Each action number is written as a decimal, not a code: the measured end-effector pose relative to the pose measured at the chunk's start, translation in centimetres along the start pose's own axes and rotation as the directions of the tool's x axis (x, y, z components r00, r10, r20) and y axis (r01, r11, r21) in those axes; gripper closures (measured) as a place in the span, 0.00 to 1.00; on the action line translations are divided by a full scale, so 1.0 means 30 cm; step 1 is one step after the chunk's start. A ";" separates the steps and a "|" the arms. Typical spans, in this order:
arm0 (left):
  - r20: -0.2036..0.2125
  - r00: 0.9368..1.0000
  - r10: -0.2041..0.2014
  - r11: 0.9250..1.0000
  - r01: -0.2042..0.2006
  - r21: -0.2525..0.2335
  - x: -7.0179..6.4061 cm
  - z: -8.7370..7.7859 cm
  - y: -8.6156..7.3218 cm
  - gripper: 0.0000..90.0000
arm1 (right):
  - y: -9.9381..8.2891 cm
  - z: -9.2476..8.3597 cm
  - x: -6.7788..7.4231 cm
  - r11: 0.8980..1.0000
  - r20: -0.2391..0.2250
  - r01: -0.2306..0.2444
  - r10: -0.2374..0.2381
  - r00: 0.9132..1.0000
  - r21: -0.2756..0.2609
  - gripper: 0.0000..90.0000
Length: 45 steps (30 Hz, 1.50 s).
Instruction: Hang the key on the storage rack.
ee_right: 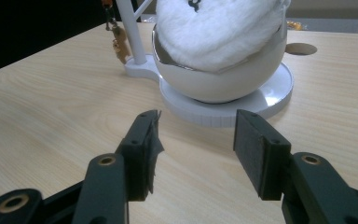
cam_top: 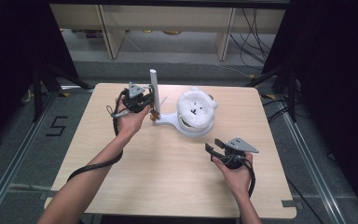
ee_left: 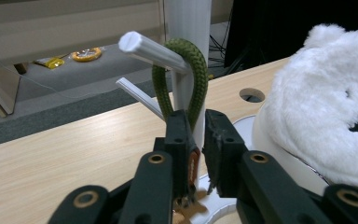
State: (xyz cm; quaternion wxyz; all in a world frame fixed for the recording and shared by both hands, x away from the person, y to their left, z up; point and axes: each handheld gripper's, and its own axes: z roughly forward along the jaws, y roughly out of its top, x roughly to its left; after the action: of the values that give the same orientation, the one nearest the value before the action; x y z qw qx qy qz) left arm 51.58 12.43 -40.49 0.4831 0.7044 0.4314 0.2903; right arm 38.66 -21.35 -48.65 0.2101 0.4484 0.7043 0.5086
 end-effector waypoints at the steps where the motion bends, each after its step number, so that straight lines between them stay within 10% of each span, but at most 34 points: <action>1: 0.001 1.000 0.002 1.000 -0.002 0.002 0.000 0.000 -0.002 0.86 | 0.000 0.000 0.000 1.000 0.000 0.000 0.000 1.000 0.000 0.57; 23: 0.053 0.999 -0.008 1.000 0.009 -0.024 0.008 -0.106 -0.058 0.52 | -0.005 0.003 -0.015 0.999 0.019 0.026 -0.025 0.999 -0.027 0.56; 45: 0.045 0.999 -0.006 1.000 0.006 -0.004 0.044 -0.243 -0.196 0.47 | -0.012 -0.005 -0.023 1.000 0.024 0.013 -0.013 1.000 -0.024 0.55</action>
State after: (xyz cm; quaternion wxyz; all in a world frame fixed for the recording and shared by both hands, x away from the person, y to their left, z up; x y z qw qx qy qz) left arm 44.23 17.70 -43.33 0.4950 0.7084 0.4220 0.2739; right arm 38.76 -22.05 -49.02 0.2272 0.4472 0.6986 0.5102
